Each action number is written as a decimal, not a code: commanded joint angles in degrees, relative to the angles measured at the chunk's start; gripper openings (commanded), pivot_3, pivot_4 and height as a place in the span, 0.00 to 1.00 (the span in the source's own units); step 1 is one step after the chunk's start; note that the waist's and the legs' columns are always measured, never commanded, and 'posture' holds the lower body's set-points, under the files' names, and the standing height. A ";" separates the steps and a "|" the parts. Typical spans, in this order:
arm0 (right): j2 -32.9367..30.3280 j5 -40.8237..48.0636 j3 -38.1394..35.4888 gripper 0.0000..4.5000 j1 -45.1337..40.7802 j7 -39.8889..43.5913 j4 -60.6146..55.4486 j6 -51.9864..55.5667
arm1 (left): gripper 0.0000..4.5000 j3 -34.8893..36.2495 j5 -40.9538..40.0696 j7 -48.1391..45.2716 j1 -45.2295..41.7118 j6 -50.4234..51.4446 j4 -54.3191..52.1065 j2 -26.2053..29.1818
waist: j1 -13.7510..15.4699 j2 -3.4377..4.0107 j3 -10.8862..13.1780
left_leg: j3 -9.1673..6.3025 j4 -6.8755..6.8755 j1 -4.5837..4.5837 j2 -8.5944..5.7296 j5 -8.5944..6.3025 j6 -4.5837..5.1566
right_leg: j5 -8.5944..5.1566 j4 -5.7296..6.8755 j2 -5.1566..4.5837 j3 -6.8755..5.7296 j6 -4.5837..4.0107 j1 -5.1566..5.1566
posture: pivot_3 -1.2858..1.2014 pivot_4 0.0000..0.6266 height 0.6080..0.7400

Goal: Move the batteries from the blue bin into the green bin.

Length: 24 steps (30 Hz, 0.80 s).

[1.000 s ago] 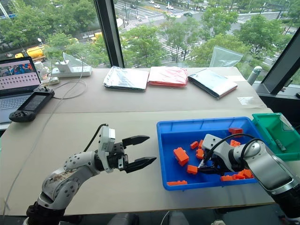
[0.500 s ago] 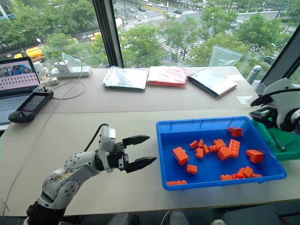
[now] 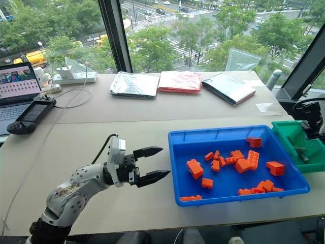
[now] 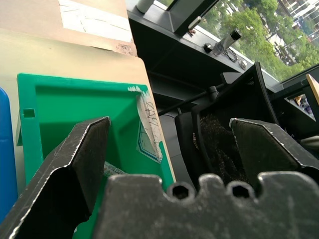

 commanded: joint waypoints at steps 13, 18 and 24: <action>-1.74 15.36 18.09 0.98 12.15 14.65 -33.68 10.52 | 1.00 0.41 0.40 -0.69 -0.51 -1.22 -0.69 -0.11 | 0.96 -0.03 0.02 | -0.09 0.20 -0.02 -0.02 -0.01 0.02 | 0.05 -0.05 -0.08 -0.07 0.10 0.10 | 0.52 0.24 1.00; 3.32 11.64 27.52 0.98 8.71 9.30 -32.63 14.69 | 1.00 0.43 0.53 -0.65 -0.50 -1.24 -0.80 -0.11 | 0.59 -0.05 0.01 | -0.10 0.17 -0.04 -0.03 -0.01 0.01 | 0.06 -0.05 -0.03 -0.07 0.07 0.05 | 0.52 0.24 1.00; 5.31 9.72 30.92 0.98 7.33 6.63 -31.44 17.99 | 1.00 0.59 0.50 -0.55 -0.64 -1.04 -0.95 -0.01 | 0.76 -0.05 0.02 | -0.12 0.17 -0.11 -0.06 0.00 0.01 | 0.05 -0.05 -0.15 -0.08 0.07 -0.01 | 0.52 0.24 1.00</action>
